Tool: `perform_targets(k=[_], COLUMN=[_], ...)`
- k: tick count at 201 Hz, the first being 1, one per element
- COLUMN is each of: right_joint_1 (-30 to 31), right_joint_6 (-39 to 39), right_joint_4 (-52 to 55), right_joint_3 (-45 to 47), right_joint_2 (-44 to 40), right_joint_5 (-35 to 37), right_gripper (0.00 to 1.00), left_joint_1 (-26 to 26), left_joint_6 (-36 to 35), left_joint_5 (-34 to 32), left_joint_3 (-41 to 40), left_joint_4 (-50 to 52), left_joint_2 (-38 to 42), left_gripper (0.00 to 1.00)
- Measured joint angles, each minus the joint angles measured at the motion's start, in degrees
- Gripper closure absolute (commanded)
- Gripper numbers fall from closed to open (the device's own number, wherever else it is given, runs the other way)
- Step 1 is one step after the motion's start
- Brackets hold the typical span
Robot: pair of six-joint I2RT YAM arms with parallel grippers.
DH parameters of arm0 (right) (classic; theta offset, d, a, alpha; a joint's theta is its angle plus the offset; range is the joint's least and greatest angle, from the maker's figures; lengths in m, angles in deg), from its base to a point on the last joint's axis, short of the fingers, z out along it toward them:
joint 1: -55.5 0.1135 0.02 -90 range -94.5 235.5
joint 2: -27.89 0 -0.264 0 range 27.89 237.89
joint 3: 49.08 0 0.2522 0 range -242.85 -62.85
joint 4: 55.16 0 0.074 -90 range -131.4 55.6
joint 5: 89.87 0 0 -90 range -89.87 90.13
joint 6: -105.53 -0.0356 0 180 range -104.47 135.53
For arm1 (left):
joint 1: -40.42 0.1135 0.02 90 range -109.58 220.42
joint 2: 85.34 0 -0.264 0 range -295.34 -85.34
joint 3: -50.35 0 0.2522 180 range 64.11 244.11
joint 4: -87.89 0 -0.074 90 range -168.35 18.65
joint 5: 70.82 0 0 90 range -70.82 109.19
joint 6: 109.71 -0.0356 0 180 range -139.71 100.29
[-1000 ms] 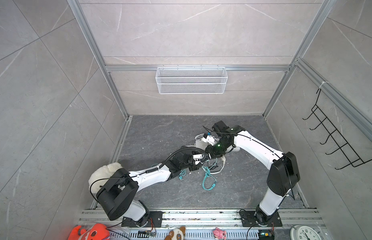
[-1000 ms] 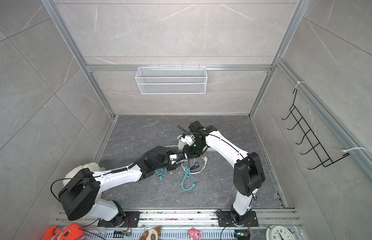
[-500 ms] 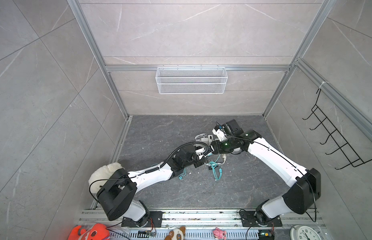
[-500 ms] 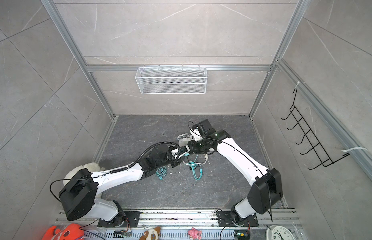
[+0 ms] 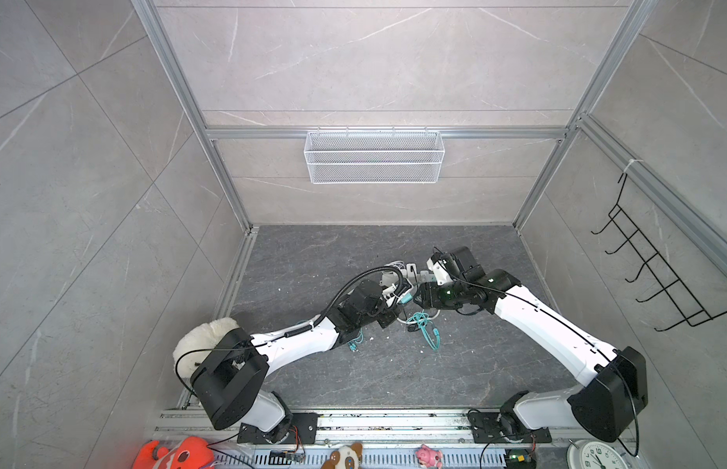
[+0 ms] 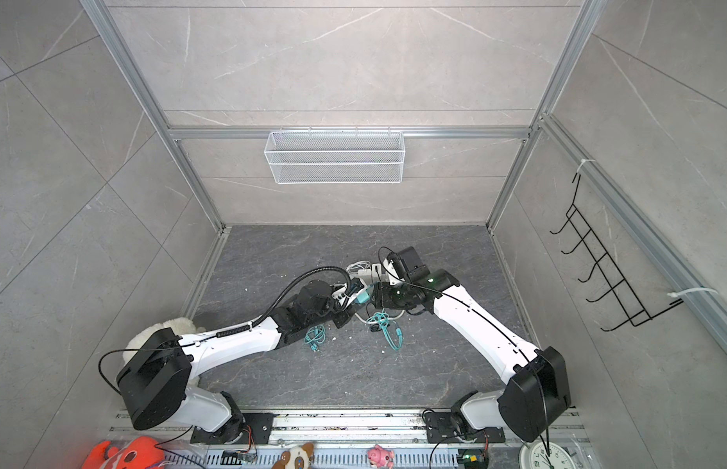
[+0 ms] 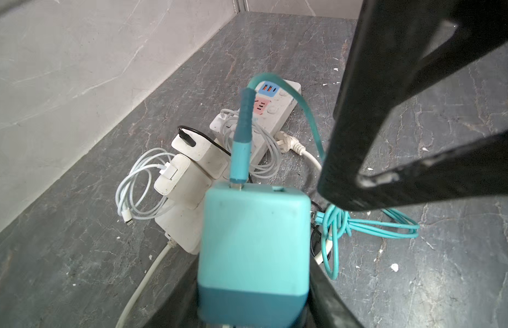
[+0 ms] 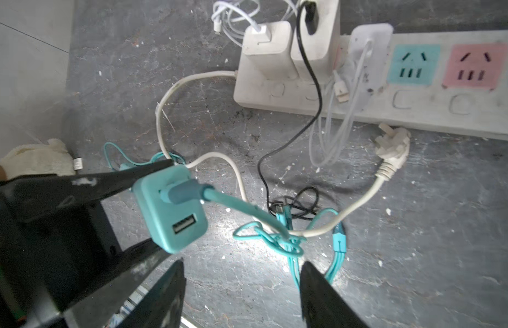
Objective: Insert plugs into power strip
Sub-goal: Pass the plug.
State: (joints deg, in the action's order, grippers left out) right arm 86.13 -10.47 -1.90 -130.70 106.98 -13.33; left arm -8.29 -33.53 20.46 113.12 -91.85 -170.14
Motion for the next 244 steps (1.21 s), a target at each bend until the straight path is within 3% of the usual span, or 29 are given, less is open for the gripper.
perform_targets(k=[29,72,133,195,224,244], right_joint_1=[0.0,0.1,0.1,0.1,0.1,0.0], right_joint_6=[-1.5,-5.4,-8.2,-9.4,-10.1,-9.4], right_joint_4=[-4.3,-11.7,-17.3,-20.7,-22.4,-23.0], right_joint_3=[4.3,8.5,8.8,8.8,8.8,9.0], right_joint_2=[-3.0,-3.2,-0.3,1.7,1.7,1.7], right_joint_5=[-4.5,-10.6,-11.0,-12.6,-13.4,-14.2], right_gripper=[0.52,0.49,0.48,0.54,0.62,0.8], left_joint_1=[0.0,0.0,-0.2,-0.4,-0.4,-0.3], left_joint_6=[3.8,6.2,6.1,5.6,5.5,5.9], left_joint_5=[0.4,0.6,2.4,3.5,3.9,4.3], left_joint_3=[0.0,-0.9,-5.6,-6.6,-6.6,-7.0], left_joint_4=[0.0,-1.7,-8.7,-13.1,-14.4,-15.1], left_joint_2=[0.0,0.0,0.0,0.0,0.0,0.0], left_gripper=[0.75,0.76,0.76,0.76,0.76,0.76])
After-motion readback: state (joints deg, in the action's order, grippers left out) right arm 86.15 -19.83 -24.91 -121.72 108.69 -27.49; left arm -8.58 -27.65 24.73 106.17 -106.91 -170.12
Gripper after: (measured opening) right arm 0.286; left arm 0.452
